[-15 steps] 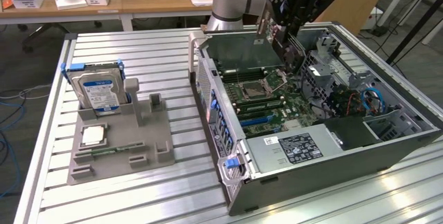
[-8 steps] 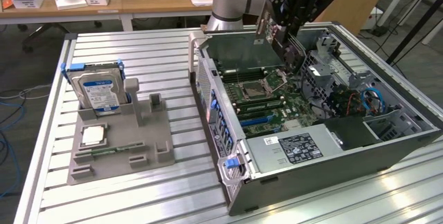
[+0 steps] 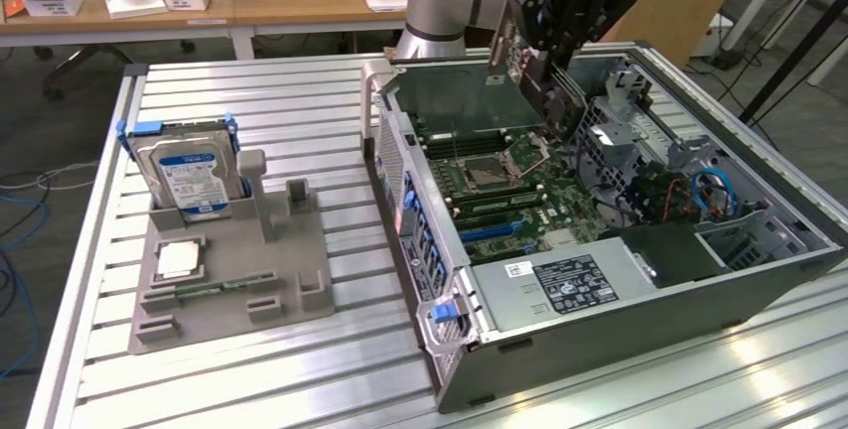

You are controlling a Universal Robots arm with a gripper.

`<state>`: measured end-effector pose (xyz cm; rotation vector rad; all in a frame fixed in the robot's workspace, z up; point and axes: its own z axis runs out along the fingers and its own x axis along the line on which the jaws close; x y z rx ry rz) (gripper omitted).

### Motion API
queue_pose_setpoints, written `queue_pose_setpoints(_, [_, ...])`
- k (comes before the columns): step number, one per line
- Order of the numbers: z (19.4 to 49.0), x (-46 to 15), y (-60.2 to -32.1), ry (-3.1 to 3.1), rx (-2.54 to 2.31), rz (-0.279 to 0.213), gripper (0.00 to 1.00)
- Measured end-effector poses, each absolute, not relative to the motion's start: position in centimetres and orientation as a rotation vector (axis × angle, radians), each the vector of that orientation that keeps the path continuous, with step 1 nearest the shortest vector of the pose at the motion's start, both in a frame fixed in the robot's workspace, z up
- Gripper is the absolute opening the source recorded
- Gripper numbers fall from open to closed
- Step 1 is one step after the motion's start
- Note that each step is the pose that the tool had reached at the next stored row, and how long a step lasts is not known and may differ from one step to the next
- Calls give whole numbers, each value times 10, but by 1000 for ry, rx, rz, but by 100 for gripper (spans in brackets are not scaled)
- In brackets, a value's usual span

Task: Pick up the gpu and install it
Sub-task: 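Insert the gpu into the slot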

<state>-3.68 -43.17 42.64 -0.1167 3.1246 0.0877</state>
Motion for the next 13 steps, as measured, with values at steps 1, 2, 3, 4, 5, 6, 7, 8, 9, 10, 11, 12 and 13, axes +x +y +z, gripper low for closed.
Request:
queue_pose_setpoints(1, [426,-37,-432,3125,-122,88,26])
queue_pose_setpoints(2, [426,-37,-432,3124,-127,88,26])
queue_pose_setpoints(3, [426,-37,-432,3124,-132,88,26])
queue_pose_setpoints(4, [426,-37,-432,3124,-137,88,26])
queue_pose_setpoints(5, [426,-37,-432,3124,-142,88,26])
queue_pose_setpoints(6, [426,-37,-432,3124,-147,88,26])
queue_pose_setpoints(7, [426,-37,-432,3124,-153,88,26])
queue_pose_setpoints(8, [426,-37,-432,3124,-158,88,26])
queue_pose_setpoints(9, [426,-37,-432,3123,-163,88,26])
queue_pose_setpoints(10, [426,-37,-432,3123,-168,88,26])
queue_pose_setpoints(11, [426,-37,-432,3123,-174,88,26])
queue_pose_setpoints(12, [426,-37,-432,3123,-179,88,26])
queue_pose_setpoints(13, [426,-37,-432,3123,-185,88,26])
